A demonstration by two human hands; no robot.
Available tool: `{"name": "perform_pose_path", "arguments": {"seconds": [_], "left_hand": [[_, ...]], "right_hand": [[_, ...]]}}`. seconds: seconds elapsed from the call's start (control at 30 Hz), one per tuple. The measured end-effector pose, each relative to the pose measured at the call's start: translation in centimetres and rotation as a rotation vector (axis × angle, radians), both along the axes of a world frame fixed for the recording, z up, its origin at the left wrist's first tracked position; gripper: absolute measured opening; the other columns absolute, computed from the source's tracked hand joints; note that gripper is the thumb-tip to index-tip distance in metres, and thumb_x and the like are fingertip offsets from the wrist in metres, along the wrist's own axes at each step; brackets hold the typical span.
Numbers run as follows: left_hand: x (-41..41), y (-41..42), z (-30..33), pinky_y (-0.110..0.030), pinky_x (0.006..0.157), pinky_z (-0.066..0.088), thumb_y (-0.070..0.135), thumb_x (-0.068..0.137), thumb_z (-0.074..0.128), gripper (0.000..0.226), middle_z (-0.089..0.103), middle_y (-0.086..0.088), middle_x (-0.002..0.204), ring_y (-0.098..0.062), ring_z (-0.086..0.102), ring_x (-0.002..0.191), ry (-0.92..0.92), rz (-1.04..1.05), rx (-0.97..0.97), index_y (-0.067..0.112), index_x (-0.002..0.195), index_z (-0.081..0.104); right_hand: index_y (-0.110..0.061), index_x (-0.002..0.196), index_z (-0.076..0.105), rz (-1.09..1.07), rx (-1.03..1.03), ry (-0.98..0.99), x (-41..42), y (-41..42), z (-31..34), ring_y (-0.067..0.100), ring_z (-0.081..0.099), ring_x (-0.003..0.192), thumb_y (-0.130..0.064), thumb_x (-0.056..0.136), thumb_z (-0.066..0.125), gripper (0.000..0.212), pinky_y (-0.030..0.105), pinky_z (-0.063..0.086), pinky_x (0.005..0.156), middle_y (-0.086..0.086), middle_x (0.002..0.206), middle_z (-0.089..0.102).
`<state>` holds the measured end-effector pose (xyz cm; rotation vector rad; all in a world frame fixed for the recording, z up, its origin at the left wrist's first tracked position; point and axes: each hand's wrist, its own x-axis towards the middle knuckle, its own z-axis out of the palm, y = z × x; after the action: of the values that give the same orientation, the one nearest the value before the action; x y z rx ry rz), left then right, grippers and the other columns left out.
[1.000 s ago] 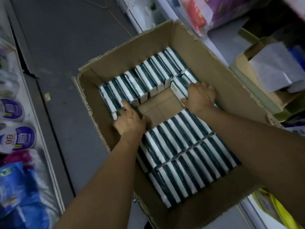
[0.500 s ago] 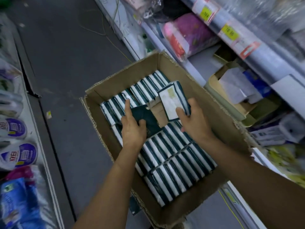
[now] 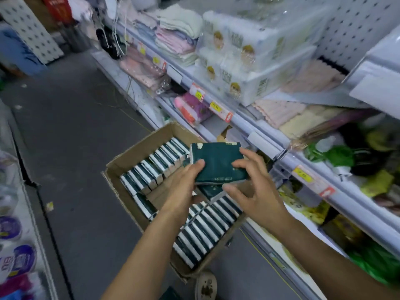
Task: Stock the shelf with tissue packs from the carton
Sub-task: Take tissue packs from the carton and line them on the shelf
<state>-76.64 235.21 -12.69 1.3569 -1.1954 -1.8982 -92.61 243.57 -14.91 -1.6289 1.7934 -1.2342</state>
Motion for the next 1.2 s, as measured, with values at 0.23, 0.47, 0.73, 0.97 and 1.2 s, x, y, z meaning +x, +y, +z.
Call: {"name": "perform_pose_path", "arguments": {"seconds": [0.23, 0.47, 0.73, 0.97, 1.2], "left_hand": [[-2.4, 2.1, 7.3, -0.034, 0.083, 0.056, 0.038, 0.097, 0.058, 0.025, 0.077, 0.002, 0.091, -0.015, 0.073, 0.086, -0.002, -0.17, -0.171, 0.021, 0.09, 0.074], [-6.5, 4.1, 15.4, -0.026, 0.065, 0.047, 0.03, 0.091, 0.066, 0.024, 0.071, 0.001, 0.073, -0.012, 0.066, 0.068, -0.091, -0.48, -0.465, 0.018, 0.071, 0.071], [-11.6, 8.1, 20.0, -0.023, 0.068, 0.047, 0.047, 0.083, 0.073, 0.03, 0.066, 0.012, 0.077, -0.001, 0.061, 0.073, -0.099, -0.592, -0.873, 0.02, 0.07, 0.072], [-17.4, 7.5, 22.8, -0.032, 0.071, 0.036, 0.043, 0.093, 0.06, 0.029, 0.053, -0.002, 0.086, -0.013, 0.05, 0.077, 0.068, -0.467, -0.999, 0.026, 0.071, 0.054], [-23.3, 5.7, 23.6, -0.023, 0.085, 0.055, 0.009, 0.091, 0.068, 0.08, 0.046, 0.019, 0.133, 0.002, 0.057, 0.111, 0.237, -0.553, -0.887, 0.052, 0.145, 0.027]], "right_hand": [[-0.034, 0.126, 0.051, -0.245, 0.043, -0.326, -3.2, 2.5, 9.3, -0.003, 0.057, 0.101, -0.056, 0.084, 0.058, 0.048, 0.024, 0.05, 0.086, -0.018, 0.116, 0.059], [-0.027, 0.109, 0.069, -0.119, 0.209, -0.009, -8.2, 6.0, 18.5, 0.007, 0.064, 0.096, -0.045, 0.074, 0.08, 0.04, 0.035, 0.052, 0.091, -0.008, 0.107, 0.068], [-0.011, 0.092, 0.065, -0.198, 0.173, -0.099, -10.9, 13.2, 23.1, 0.019, 0.066, 0.082, -0.037, 0.083, 0.074, 0.029, 0.036, 0.052, 0.074, 0.006, 0.091, 0.069], [-0.012, 0.103, 0.056, -0.565, -0.217, -0.497, -15.0, 18.0, 24.9, 0.013, 0.059, 0.069, -0.018, 0.083, 0.067, 0.023, 0.023, 0.041, 0.05, -0.003, 0.079, 0.067], [-0.017, 0.106, 0.048, -0.942, -0.36, -0.363, -19.8, 20.4, 25.4, 0.024, 0.07, 0.064, -0.006, 0.088, 0.065, 0.027, 0.035, 0.052, 0.049, 0.009, 0.102, 0.065]]}}
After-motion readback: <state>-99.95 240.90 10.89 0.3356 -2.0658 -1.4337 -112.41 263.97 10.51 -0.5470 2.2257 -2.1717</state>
